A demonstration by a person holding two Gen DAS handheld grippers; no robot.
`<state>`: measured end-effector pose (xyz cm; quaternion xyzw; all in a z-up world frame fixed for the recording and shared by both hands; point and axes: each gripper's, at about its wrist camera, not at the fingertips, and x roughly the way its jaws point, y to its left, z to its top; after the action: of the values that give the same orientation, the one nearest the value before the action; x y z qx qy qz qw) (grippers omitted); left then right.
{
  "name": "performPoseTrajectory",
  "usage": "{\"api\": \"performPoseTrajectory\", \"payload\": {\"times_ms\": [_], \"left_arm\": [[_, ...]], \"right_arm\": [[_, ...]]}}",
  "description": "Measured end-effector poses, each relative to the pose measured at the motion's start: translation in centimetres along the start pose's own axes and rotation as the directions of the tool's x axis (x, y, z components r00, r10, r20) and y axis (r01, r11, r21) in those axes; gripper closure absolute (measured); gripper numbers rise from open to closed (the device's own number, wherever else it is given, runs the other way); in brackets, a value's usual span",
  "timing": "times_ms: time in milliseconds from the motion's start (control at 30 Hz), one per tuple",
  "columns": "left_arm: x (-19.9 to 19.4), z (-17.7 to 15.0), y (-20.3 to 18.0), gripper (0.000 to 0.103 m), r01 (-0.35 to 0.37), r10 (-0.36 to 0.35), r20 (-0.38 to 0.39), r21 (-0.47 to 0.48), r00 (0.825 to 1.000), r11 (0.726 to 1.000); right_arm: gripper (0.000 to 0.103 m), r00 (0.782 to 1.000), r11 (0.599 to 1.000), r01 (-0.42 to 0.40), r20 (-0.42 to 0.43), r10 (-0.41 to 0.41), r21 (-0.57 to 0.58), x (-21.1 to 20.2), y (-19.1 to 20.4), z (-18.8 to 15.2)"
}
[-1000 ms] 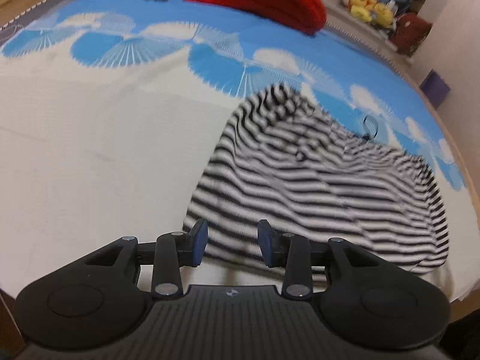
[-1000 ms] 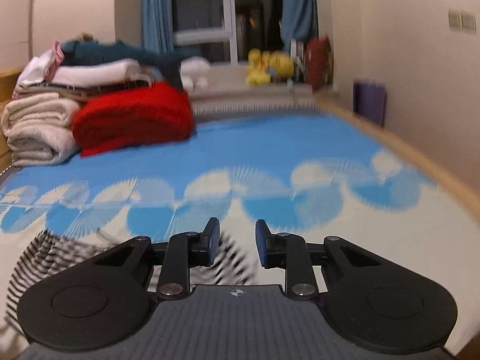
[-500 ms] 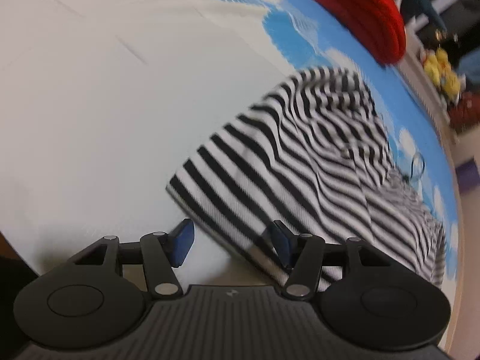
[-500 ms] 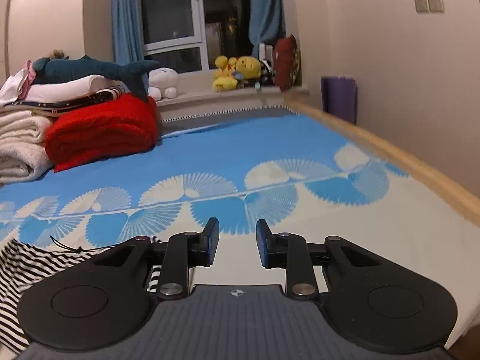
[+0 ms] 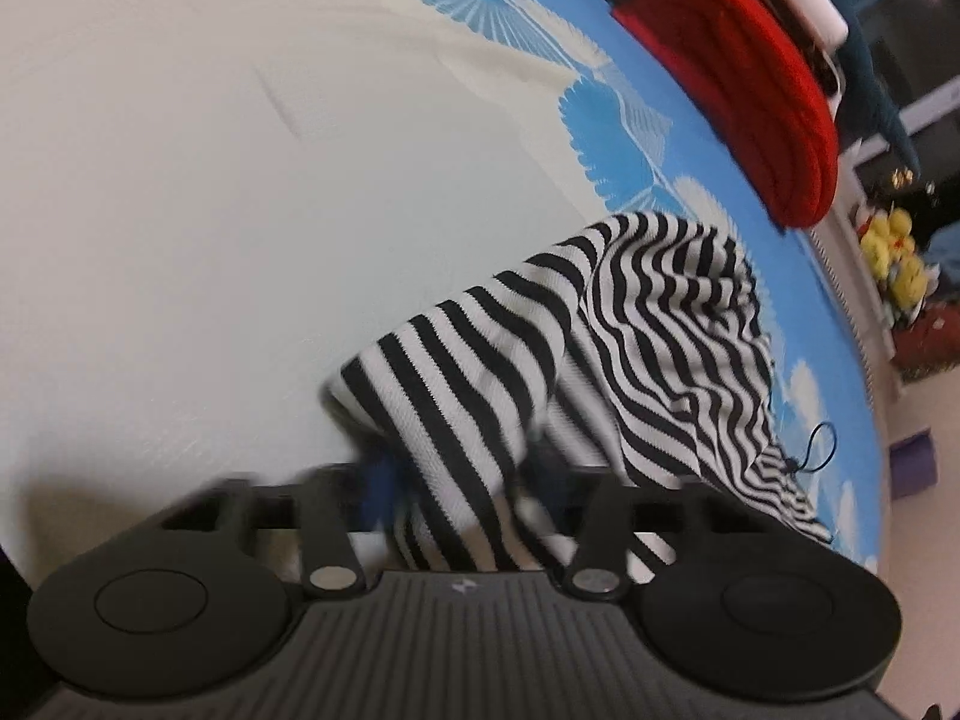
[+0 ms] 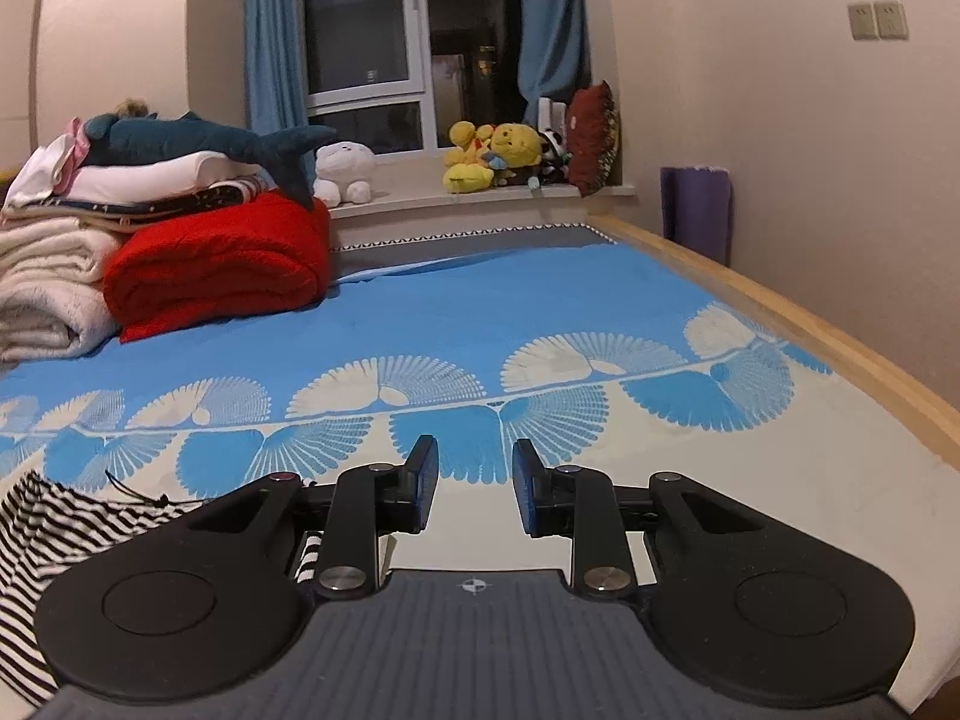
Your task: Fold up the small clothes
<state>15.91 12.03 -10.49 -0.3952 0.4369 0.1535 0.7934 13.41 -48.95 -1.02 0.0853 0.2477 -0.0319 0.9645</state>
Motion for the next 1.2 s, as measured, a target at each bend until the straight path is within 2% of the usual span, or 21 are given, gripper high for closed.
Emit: {"api": "performPoseTrajectory", "payload": {"times_ms": [100, 200, 333, 400, 433, 500, 567, 633, 667, 767, 833, 900, 967, 1033, 1067, 1100, 1133, 1167, 1200], "left_arm": [[-0.5, 0.3, -0.9, 0.083, 0.005, -0.006, 0.011, 0.045, 1.0, 0.999], [-2.0, 0.7, -2.4, 0.085, -0.011, 0.007, 0.029, 0.15, 1.0, 0.989], [-5.1, 1.5, -2.6, 0.086, 0.013, -0.027, 0.068, 0.194, 0.997, 0.981], [-6.5, 2.1, -2.2, 0.086, -0.001, -0.015, 0.086, 0.189, 0.996, 0.982], [-7.3, 2.4, -1.9, 0.086, -0.023, 0.005, 0.092, 0.188, 0.996, 0.982], [-8.4, 3.2, -1.8, 0.086, -0.109, 0.084, 0.119, 0.223, 0.989, 0.969], [-9.3, 3.6, -2.3, 0.086, -0.22, 0.18, 0.161, 0.28, 0.97, 0.935], [-10.1, 3.4, -3.7, 0.086, -0.331, 0.274, 0.206, 0.336, 0.939, 0.882], [-10.7, 3.1, -4.7, 0.086, -0.35, 0.28, 0.231, 0.364, 0.932, 0.863], [-12.0, 0.5, -9.6, 0.086, -0.335, 0.197, 0.308, 0.505, 0.931, 0.796], [-12.2, -2.7, -13.7, 0.086, -0.266, 0.081, 0.307, 0.627, 0.948, 0.732], [-12.1, -7.0, -17.7, 0.086, -0.148, -0.046, 0.236, 0.737, 0.971, 0.66], [-11.3, -11.8, -21.0, 0.086, -0.031, -0.145, 0.134, 0.83, 0.98, 0.557], [-9.5, -16.8, -23.4, 0.086, 0.136, -0.209, -0.045, 0.886, 0.977, 0.444], [-8.3, -19.0, -24.1, 0.085, 0.219, -0.213, -0.145, 0.897, 0.966, 0.385], [-7.0, -21.1, -24.6, 0.079, 0.303, -0.192, -0.25, 0.893, 0.949, 0.333], [-5.8, -22.9, -24.8, 0.076, 0.364, -0.152, -0.333, 0.88, 0.931, 0.303], [-5.0, -24.2, -24.9, 0.076, 0.39, -0.111, -0.374, 0.876, 0.921, 0.284], [-5.0, -24.7, -24.9, 0.076, 0.378, -0.106, -0.363, 0.883, 0.926, 0.277]], "right_arm": [[0.075, 1.0, 1.0, 0.005, -0.006, -0.005, -0.008, 0.0, 0.2, 0.0], [0.075, 1.0, 1.0, 0.02, -0.007, -0.02, -0.005, 0.0, 0.2, -0.1], [0.075, 0.999, 0.999, 0.032, -0.006, -0.032, -0.026, -0.2, 0.4, -0.2], [0.075, 0.999, 0.999, 0.033, -0.007, -0.033, -0.032, -0.2, 0.4, -0.2], [0.075, 0.999, 0.999, 0.034, -0.007, -0.034, -0.032, -0.2, 0.4, -0.3], [0.075, 0.999, 0.999, 0.037, -0.008, -0.037, -0.03, -0.2, 0.4, -0.3], [0.075, 0.999, 0.999, 0.036, -0.007, -0.036, -0.025, -0.2, 0.5, -0.2], [0.075, 0.999, 0.999, 0.034, -0.005, -0.035, -0.03, -0.2, 0.7, -0.2], [0.075, 0.999, 0.999, 0.033, -0.004, -0.033, -0.034, -0.2, 0.8, -0.2], [0.075, 1.0, 0.999, 0.03, -0.003, -0.03, -0.037, -0.2, 0.9, -0.2], [0.075, 1.0, 0.999, 0.029, -0.004, -0.03, -0.031, -0.2, 0.8, -0.3], [0.075, 0.999, 0.999, 0.033, -0.006, -0.033, -0.03, -0.2, 0.6, -0.3], [0.075, 0.999, 0.999, 0.037, -0.007, -0.038, -0.029, -0.2, 0.4, -0.4], [0.075, 0.999, 0.999, 0.044, -0.009, -0.045, -0.023, -0.3, 0.0, -0.6], [0.075, 0.999, 0.999, 0.046, -0.011, -0.047, -0.019, -0.3, -0.2, -0.7], [0.075, 0.999, 0.999, 0.048, -0.013, -0.048, -0.014, -0.3, -0.3, -0.7], [0.075, 0.999, 0.999, 0.05, -0.017, -0.05, -0.008, -0.3, -0.5, -0.7], [0.075, 0.998, 0.999, 0.05, -0.022, -0.05, -0.001, -0.2, -0.7, -0.7], [0.075, 0.998, 0.999, 0.049, -0.027, -0.049, 0.006, -0.2, -0.8, -0.8]]}}
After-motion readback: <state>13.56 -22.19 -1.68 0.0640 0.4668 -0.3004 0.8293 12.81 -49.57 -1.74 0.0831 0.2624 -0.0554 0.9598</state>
